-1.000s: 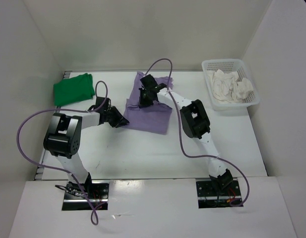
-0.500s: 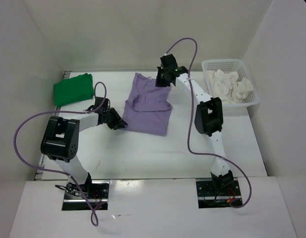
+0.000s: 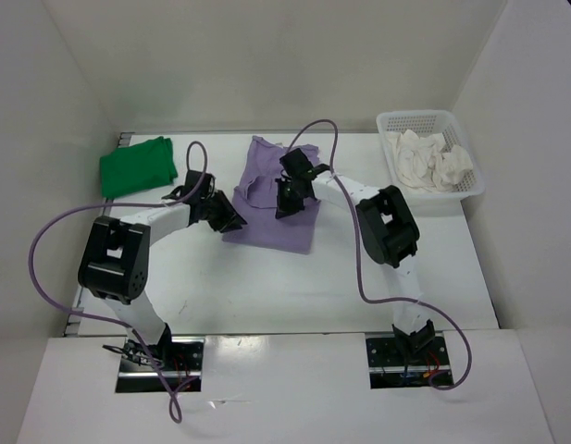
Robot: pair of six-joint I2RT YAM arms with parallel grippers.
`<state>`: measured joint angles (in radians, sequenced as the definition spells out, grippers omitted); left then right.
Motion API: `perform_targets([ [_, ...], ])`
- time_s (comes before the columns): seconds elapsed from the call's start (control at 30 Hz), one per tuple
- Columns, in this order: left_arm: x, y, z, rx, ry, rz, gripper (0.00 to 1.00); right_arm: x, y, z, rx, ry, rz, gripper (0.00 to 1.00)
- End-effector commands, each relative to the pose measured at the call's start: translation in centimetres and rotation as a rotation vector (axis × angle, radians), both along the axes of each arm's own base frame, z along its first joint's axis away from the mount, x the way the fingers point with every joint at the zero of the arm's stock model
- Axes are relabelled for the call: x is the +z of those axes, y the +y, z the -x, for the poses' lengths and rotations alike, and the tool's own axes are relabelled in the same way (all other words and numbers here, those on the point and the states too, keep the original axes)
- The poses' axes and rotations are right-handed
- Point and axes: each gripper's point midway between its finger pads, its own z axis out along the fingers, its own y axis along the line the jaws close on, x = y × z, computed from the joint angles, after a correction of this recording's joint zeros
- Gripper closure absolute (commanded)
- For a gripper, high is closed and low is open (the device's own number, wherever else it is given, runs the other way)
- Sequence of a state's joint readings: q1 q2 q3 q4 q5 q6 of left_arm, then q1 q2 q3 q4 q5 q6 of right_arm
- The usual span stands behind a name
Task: Fold and stack the t-shirts
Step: Fold the folded rectangular tshirt in 1/3 of the way
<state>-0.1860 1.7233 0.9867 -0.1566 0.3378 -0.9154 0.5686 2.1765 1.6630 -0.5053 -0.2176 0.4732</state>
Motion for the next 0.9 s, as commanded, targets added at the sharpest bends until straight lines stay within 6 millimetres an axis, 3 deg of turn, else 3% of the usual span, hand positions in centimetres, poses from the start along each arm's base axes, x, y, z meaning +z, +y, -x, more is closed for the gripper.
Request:
perform_targets([
  [0.0,2.9,-2.8,-1.0,-0.076,-0.093,0.028,0.67,0.9,1.5,-3.6,-0.018,-0.096,-0.044,0.99],
  [0.1,1.7,-4.6,-1.1,-0.101,-0.077,0.04,0.67,-0.2,1.6,-3.8,-0.018,-0.079,-0.033,0.99],
  [0.13,0.4,-5.1,-1.1,-0.11,-0.06,0.036,0.67,-0.1,1.7,-4.0,-0.018,-0.089,-0.039,0.99],
  [0.27,-4.2,-4.5,0.2,-0.112,0.041,-0.002,0.67,-2.3,0.7,-3.9,-0.055,-0.076,0.017,0.99],
  [0.3,-5.1,-4.2,0.9,-0.122,0.059,-0.014,0.67,-2.0,0.7,-4.3,-0.062,-0.09,0.019,0.99],
  [0.37,-6.7,-3.6,2.6,-0.117,0.102,-0.033,0.67,-2.2,0.5,-5.7,-0.09,-0.126,0.044,0.99],
  [0.43,-6.8,-3.1,3.7,-0.12,0.105,-0.048,0.67,-1.1,0.0,-8.4,-0.148,-0.207,0.065,0.99],
  [0.5,-6.1,-3.0,3.9,-0.129,0.089,-0.049,0.67,-1.2,-1.4,-11.0,-0.216,-0.243,0.092,1.0],
  [0.53,-6.1,-2.8,4.3,-0.129,0.097,-0.051,0.67,1.1,-1.2,-13.4,-0.251,-0.311,0.071,1.0],
  [0.57,-5.4,-2.8,4.4,-0.129,0.089,-0.049,0.67,2.0,-1.9,-15.0,-0.298,-0.341,0.082,1.0],
  [0.6,-5.0,-2.8,4.4,-0.129,0.086,-0.048,0.67,1.1,-2.2,-16.0,-0.312,-0.338,0.096,1.0],
  [0.63,-4.7,-2.7,4.2,-0.123,0.072,-0.054,0.67,5.3,-1.7,-18.5,-0.348,-0.412,0.042,1.0],
  [0.7,-3.5,-2.7,4.1,-0.122,0.048,-0.049,0.67,7.0,-2.4,-19.4,-0.374,-0.426,0.054,1.0],
  [0.73,-3.4,-2.7,4.3,-0.122,0.052,-0.05,0.66,10.0,-2.1,-20.2,-0.375,-0.474,0.025,1.0],
  [0.77,-2.2,-2.9,4.0,-0.128,0.031,-0.036,0.66,10.0,-2.4,-19.5,-0.371,-0.448,0.045,1.0],
  [0.8,-1.8,-3.0,3.9,-0.128,0.018,-0.033,0.64,11.8,-2.3,-18.7,-0.342,-0.451,0.025,1.0],
  [0.87,0.3,-3.2,2.9,-0.127,-0.035,-0.02,0.63,13.1,-0.9,-16.8,-0.284,-0.454,-0.01,1.0],
])
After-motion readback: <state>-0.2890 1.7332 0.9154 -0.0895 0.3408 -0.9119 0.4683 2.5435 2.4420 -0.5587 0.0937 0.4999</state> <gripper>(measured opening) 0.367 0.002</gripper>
